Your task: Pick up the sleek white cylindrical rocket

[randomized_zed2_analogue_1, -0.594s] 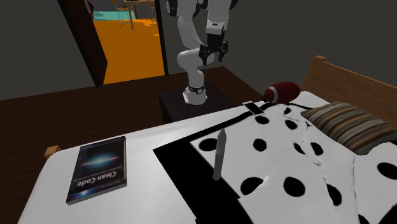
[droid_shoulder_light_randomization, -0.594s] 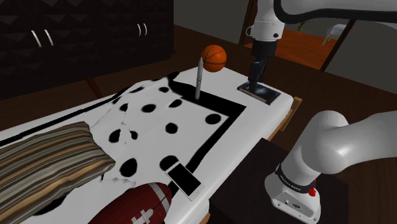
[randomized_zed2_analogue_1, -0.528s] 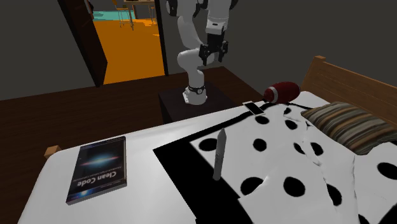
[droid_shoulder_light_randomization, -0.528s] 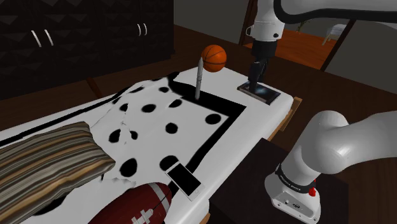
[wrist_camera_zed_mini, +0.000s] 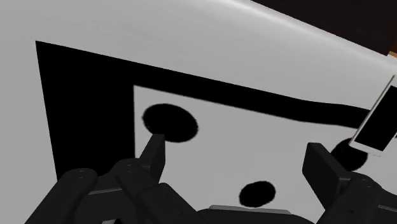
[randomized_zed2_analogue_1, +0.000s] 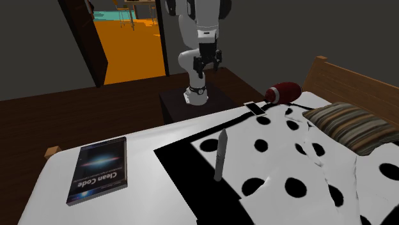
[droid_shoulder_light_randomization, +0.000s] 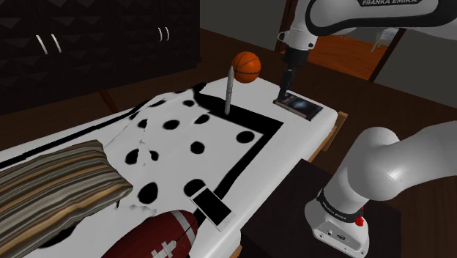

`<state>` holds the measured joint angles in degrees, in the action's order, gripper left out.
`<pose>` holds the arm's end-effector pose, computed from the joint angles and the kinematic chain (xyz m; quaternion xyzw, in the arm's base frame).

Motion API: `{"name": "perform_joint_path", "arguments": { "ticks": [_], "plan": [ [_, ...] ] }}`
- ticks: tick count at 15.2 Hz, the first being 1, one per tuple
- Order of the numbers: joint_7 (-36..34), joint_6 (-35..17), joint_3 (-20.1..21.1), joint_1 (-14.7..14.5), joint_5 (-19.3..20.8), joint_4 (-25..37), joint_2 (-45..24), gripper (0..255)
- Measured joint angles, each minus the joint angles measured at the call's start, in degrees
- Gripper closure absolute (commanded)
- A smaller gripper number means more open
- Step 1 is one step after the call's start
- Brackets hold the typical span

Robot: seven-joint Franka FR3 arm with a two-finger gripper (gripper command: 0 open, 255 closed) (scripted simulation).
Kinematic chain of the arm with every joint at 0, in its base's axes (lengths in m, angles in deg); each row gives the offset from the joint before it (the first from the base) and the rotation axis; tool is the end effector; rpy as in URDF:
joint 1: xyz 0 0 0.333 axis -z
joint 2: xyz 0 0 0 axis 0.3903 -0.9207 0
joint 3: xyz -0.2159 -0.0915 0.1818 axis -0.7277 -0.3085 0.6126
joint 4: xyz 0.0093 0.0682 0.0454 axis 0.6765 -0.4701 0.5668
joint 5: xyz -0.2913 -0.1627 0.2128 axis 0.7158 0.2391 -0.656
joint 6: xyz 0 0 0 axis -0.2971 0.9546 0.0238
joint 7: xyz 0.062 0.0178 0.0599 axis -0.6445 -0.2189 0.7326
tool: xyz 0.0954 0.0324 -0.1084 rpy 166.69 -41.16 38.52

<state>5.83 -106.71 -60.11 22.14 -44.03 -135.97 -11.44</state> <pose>0.3443 -0.0989 0.4703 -0.9925 -0.1194 -0.0062 0.0248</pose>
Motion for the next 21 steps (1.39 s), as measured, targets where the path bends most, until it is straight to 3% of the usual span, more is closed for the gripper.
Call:
{"name": "perform_joint_path", "arguments": {
  "ticks": [6,11,17,21],
  "plan": [
    [14.0,-11.9,-9.5,-3.4,-1.8,3.5,-9.0,0],
    [27.4,-19.2,-17.6,-8.4,-8.0,8.9,-17.7,0],
    [47.6,-22.0,-28.1,-15.5,-23.6,20.0,-31.9,0],
    [62.2,-18.6,-32.1,-16.1,-38.3,29.6,-43.6,0]
  ]
}}
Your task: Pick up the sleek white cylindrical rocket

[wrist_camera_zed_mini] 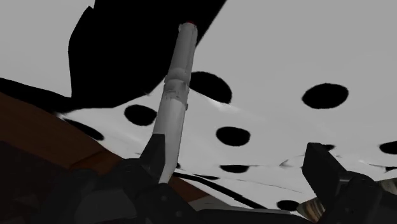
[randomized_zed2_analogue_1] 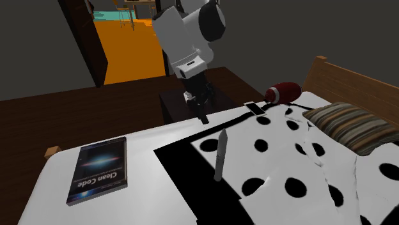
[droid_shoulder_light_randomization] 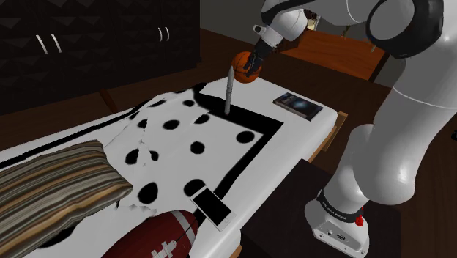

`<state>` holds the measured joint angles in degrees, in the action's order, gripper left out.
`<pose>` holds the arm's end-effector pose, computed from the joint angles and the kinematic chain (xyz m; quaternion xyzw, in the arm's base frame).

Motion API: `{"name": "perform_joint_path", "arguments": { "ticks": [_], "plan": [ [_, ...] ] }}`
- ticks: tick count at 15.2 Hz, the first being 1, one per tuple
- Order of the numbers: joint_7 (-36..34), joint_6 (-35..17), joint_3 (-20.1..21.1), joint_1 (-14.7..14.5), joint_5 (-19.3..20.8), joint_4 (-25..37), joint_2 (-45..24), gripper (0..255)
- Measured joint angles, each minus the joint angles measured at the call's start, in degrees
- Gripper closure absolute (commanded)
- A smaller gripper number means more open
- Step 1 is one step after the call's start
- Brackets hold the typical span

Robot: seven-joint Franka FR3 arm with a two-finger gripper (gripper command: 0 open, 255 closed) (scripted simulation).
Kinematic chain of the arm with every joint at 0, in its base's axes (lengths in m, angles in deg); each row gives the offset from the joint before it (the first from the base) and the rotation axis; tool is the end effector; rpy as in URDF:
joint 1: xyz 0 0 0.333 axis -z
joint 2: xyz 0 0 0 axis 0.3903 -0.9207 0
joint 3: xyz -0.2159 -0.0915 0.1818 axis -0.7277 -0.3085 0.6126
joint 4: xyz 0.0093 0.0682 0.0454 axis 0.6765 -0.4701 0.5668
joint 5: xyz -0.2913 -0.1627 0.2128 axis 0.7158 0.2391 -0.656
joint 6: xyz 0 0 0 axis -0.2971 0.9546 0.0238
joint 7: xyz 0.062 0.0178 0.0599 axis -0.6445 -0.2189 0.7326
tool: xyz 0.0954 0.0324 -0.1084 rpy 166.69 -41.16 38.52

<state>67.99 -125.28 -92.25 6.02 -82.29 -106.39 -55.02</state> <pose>0.5371 -0.2471 0.4236 -0.9100 -0.3416 -0.2213 0.0796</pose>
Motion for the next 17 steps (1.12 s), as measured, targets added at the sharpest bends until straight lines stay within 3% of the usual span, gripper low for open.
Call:
{"name": "perform_joint_path", "arguments": {
  "ticks": [4,6,14,15,17],
  "plan": [
    [11.0,5.8,1.1,4.7,-13.1,10.5,-11.1,0],
    [14.3,8.6,2.3,7.5,-17.5,15.2,-15.1,0],
    [18.3,6.7,3.7,8.7,-21.1,14.1,-18.0,0],
    [18.5,6.5,3.8,8.8,-21.3,14.0,-18.1,255],
    [18.7,6.5,3.8,8.8,-21.4,13.9,-18.3,255]
  ]
}}
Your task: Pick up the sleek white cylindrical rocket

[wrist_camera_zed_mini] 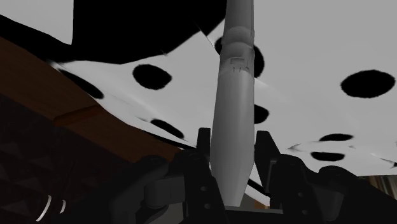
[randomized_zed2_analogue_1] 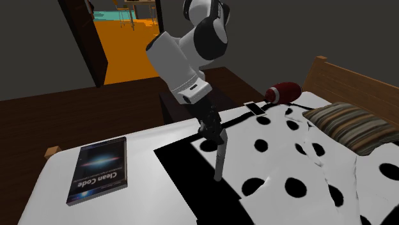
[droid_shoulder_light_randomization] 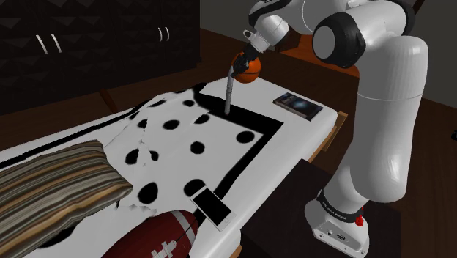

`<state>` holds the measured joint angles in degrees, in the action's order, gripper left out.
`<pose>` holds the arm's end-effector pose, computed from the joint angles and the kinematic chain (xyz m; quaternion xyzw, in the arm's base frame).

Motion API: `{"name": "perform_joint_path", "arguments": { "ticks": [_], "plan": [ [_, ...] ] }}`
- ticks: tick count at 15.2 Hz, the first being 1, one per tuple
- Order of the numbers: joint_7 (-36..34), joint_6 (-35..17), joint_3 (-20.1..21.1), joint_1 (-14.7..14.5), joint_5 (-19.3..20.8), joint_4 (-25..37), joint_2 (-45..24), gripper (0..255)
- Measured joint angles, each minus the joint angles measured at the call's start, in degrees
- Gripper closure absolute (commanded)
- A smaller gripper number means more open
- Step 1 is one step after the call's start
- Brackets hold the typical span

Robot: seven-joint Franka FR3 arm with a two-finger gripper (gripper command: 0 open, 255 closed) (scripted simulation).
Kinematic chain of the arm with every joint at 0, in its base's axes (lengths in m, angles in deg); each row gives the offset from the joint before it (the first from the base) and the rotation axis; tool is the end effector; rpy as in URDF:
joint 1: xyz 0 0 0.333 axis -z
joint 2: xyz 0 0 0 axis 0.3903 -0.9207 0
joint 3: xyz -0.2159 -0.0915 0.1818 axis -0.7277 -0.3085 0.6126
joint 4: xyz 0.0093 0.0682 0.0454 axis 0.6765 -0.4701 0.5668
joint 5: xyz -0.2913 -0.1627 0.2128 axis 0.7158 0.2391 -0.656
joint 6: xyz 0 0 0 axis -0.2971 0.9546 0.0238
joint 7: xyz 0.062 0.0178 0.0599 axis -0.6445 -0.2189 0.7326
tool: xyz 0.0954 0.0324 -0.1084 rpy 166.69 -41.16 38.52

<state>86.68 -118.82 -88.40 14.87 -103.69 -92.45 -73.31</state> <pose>0.6028 -0.2675 0.3874 -0.8644 -0.4032 -0.2849 0.0950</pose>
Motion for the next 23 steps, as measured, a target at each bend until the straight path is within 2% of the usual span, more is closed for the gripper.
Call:
{"name": "perform_joint_path", "arguments": {
  "ticks": [11,23],
  "plan": [
    [-1.0,0.7,-0.3,-0.2,0.7,0.7,0.6,255],
    [-6.2,6.7,-1.4,0.2,3.8,7.2,2.3,255]
  ]
}}
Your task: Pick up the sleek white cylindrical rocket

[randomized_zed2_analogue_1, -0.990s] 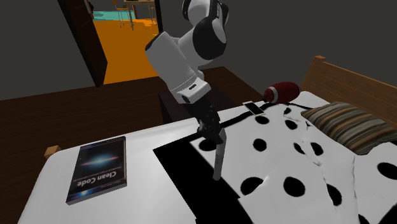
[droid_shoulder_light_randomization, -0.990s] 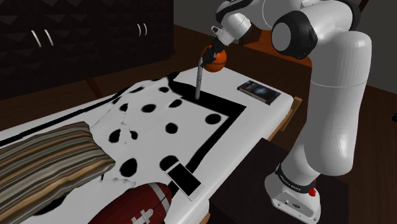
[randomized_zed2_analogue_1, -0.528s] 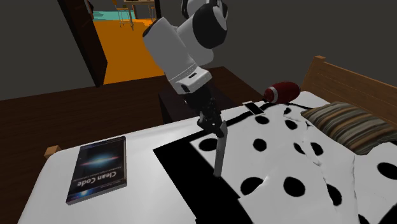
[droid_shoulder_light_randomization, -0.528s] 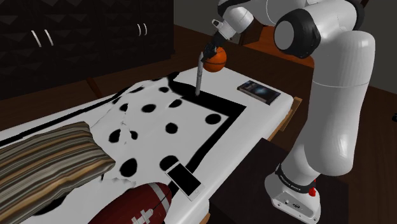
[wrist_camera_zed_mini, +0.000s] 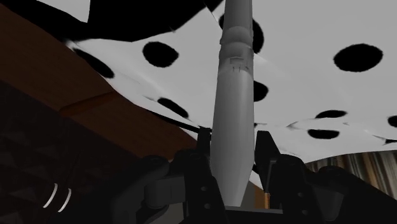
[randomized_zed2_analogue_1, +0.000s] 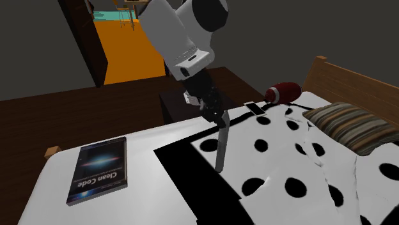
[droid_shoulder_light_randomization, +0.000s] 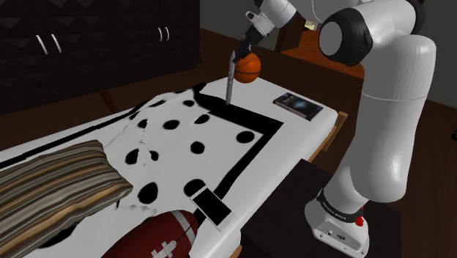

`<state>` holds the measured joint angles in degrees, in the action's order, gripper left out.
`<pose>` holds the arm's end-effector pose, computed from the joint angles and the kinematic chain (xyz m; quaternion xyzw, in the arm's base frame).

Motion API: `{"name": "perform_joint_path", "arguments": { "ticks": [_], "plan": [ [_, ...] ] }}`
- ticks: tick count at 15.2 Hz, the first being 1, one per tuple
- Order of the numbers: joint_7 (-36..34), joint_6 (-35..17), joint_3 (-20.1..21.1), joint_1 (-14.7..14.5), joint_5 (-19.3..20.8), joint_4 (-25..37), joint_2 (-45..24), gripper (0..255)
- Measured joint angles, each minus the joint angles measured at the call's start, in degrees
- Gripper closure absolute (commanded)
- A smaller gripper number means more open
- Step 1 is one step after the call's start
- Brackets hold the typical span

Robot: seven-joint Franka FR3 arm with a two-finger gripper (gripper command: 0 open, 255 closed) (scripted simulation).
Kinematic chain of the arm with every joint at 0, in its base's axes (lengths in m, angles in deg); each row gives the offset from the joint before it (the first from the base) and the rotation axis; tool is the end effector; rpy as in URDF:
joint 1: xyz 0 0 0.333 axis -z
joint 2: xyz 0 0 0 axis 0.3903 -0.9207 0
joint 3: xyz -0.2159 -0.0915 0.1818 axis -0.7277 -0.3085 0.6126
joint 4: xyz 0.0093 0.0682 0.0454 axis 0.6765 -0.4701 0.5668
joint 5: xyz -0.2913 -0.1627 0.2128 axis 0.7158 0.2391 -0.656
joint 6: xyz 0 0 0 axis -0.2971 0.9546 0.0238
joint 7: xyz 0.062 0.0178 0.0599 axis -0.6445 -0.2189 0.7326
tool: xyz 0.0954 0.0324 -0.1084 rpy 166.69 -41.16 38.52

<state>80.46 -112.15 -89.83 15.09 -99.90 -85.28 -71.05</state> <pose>0.6041 -0.2686 0.4610 -0.8644 -0.4033 -0.2849 0.0949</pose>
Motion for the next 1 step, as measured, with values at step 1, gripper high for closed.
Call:
{"name": "perform_joint_path", "arguments": {
  "ticks": [1],
  "plan": [
    [-0.3,0.4,-0.1,0.1,0.1,0.4,0.0,255]
  ]
}}
